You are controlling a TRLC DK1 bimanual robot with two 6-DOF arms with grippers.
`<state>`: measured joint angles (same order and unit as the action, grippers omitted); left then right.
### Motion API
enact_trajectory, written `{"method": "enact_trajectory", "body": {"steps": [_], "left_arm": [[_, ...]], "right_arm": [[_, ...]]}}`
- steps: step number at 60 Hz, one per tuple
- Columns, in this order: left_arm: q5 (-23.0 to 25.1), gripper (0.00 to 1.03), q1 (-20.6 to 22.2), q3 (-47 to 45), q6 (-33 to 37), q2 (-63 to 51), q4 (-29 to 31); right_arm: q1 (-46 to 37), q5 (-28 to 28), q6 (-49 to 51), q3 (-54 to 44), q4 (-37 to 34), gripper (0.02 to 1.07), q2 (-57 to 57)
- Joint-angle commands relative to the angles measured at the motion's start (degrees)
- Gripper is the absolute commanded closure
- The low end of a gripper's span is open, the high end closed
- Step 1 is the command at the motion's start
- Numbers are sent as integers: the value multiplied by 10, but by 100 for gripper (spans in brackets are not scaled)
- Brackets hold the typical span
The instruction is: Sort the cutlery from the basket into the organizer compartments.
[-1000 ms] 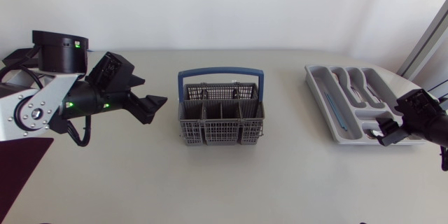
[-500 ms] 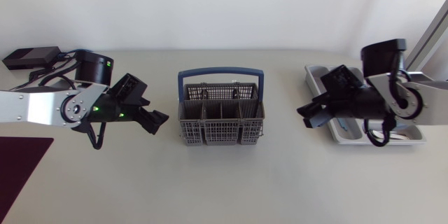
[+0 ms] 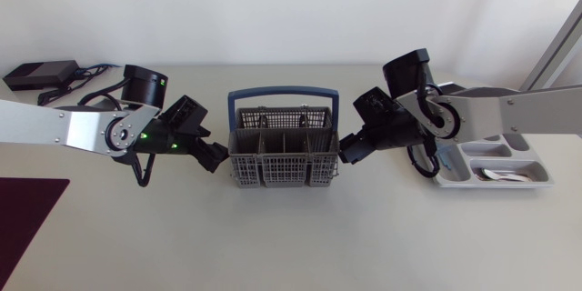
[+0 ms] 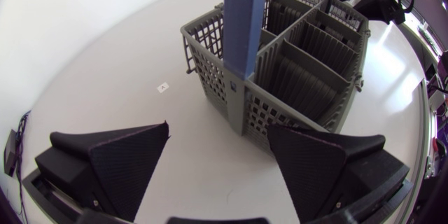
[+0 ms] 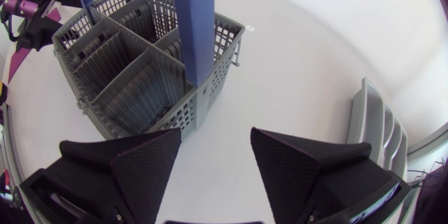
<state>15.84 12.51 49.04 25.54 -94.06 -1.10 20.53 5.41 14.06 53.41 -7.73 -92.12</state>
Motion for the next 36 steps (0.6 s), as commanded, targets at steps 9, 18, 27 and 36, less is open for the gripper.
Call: {"method": "enact_trajectory", "body": {"steps": [9,18,27,36], "left_arm": [[8,6,-1,46,7,-34,-7],[8,6,-9,62,11,-49,-7],[8,5,-16,61,15,-54,-6],[8,5,-22,41,18,-48,-6]], "right_arm": [[28,-13,-31,41,-4,34,-43],[36,-16,-35,49,-7,34,-50],[36,-21,-35,46,-11,34,-50],[29,-33,-30,21,-10,34,-39]]}}
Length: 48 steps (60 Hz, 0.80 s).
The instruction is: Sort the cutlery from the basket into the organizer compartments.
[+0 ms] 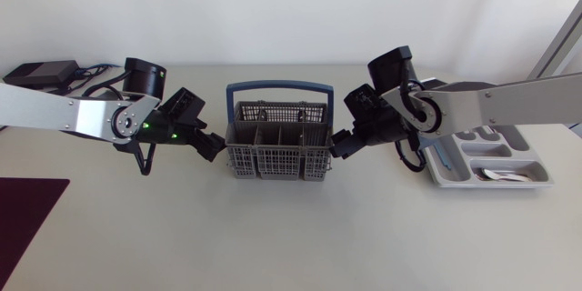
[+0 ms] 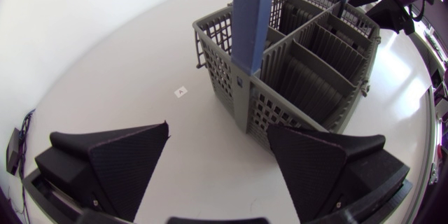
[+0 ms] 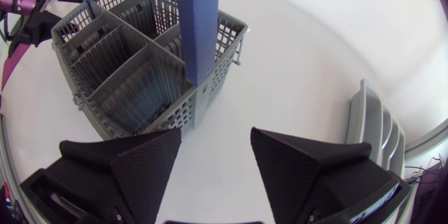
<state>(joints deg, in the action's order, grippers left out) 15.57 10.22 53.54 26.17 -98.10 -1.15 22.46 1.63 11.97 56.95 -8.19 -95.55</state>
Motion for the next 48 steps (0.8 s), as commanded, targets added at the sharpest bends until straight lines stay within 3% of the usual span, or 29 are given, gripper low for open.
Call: {"method": "enact_trajectory", "body": {"steps": [1,16,34,48], "left_arm": [[10,5,-3,-10,12,-2,-6],[10,5,-21,-56,10,69,-7],[10,5,-64,-124,-3,218,-3],[9,5,-102,-154,-46,317,14]], "right_arm": [[8,0,-8,-18,-4,34,-1],[-14,-64,2,-57,7,31,55],[-58,-101,24,-127,8,8,199],[-71,-122,34,-177,8,7,330]]}}
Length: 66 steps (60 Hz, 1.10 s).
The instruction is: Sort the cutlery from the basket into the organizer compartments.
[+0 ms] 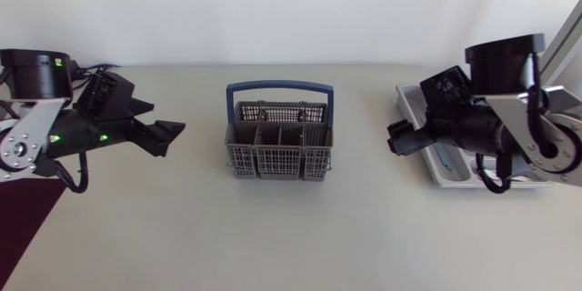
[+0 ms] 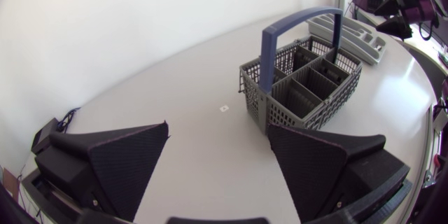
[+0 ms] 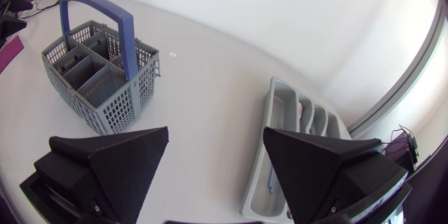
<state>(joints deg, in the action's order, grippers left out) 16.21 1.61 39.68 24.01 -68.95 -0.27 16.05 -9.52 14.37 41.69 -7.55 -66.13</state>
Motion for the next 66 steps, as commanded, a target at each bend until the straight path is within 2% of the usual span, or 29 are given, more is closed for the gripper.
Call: {"method": "enact_trajectory", "body": {"steps": [1,20,28,45,66], "left_arm": [[2,5,-20,-17,-32,34,7],[0,5,-50,-81,-63,210,13],[-27,5,-51,-116,-72,306,18],[-38,5,-64,-156,-103,414,51],[-89,5,-44,-254,-159,527,31]], "right_arm": [[-10,-15,11,-28,2,7,47],[-55,-17,34,-77,-23,7,187],[-80,-20,33,-90,-39,7,239],[-96,-15,52,-130,-64,7,344],[-117,20,-6,-227,-20,7,467]]}}
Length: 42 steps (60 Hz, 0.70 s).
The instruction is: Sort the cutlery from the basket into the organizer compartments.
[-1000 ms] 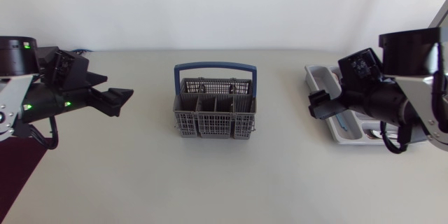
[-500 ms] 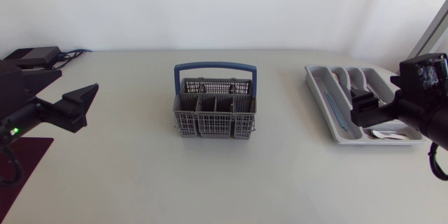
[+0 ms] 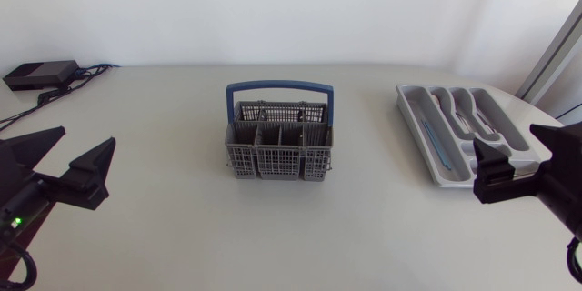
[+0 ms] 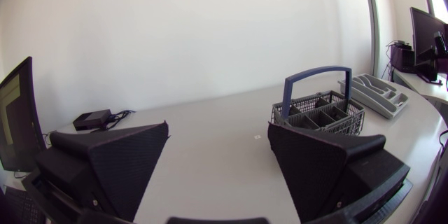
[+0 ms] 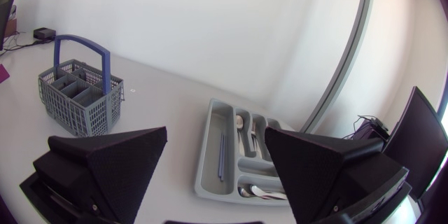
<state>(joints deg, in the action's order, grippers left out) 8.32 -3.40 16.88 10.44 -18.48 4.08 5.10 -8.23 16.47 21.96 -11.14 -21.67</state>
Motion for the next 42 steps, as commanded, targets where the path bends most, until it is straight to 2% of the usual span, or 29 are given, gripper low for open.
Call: {"method": "enact_trajectory", "body": {"steps": [1,30,42], "left_arm": [[-12,5,7,-31,-26,27,-13],[-83,5,34,-168,-104,184,-41],[-83,5,34,-169,-104,185,-41]], "right_arm": [[-8,8,-31,-34,18,7,27],[-44,69,-141,-187,95,7,183],[-51,82,-165,-220,111,7,217]]}}
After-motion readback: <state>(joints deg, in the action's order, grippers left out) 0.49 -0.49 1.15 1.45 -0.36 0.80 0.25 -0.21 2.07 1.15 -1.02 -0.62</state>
